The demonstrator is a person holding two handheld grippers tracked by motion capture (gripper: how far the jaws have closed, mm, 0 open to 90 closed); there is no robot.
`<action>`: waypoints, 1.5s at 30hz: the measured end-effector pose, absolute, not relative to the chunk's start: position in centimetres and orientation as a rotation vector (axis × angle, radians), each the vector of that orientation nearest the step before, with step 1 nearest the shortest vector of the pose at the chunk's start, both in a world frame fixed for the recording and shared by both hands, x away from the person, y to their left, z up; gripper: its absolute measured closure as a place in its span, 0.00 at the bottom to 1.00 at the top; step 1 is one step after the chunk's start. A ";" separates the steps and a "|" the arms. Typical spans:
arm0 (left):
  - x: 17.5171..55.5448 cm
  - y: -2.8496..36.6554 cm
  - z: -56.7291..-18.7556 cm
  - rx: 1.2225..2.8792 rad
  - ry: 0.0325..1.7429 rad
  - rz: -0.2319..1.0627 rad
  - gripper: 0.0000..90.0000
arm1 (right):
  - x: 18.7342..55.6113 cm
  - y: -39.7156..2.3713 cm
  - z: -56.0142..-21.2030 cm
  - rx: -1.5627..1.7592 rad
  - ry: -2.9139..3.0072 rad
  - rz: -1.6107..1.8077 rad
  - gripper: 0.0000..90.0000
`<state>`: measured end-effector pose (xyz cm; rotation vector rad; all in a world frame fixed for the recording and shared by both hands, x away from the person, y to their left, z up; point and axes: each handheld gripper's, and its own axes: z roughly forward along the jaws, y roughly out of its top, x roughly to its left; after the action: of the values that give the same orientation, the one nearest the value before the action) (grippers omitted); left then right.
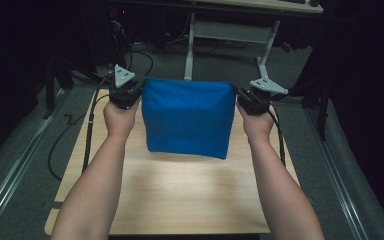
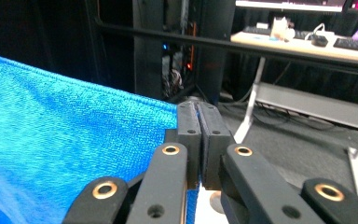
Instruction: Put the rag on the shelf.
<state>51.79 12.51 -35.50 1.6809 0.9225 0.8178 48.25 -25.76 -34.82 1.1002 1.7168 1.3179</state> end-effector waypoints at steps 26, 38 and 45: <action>50.6 12.8 -45.6 1.843 1.011 0.602 0.98 | 48.8 -25.1 -43.0 1.197 1.899 1.206 0.99; 49.8 12.8 -48.5 1.874 1.016 0.514 0.98 | 48.4 -25.0 -45.0 1.217 1.935 1.191 0.99; 49.5 12.3 -49.2 1.876 1.004 0.499 0.97 | 47.7 -25.5 -46.3 1.234 1.945 1.186 0.99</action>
<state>49.48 12.29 -49.21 1.8765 1.0039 0.4989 47.75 -25.51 -46.25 1.2342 1.9449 1.1856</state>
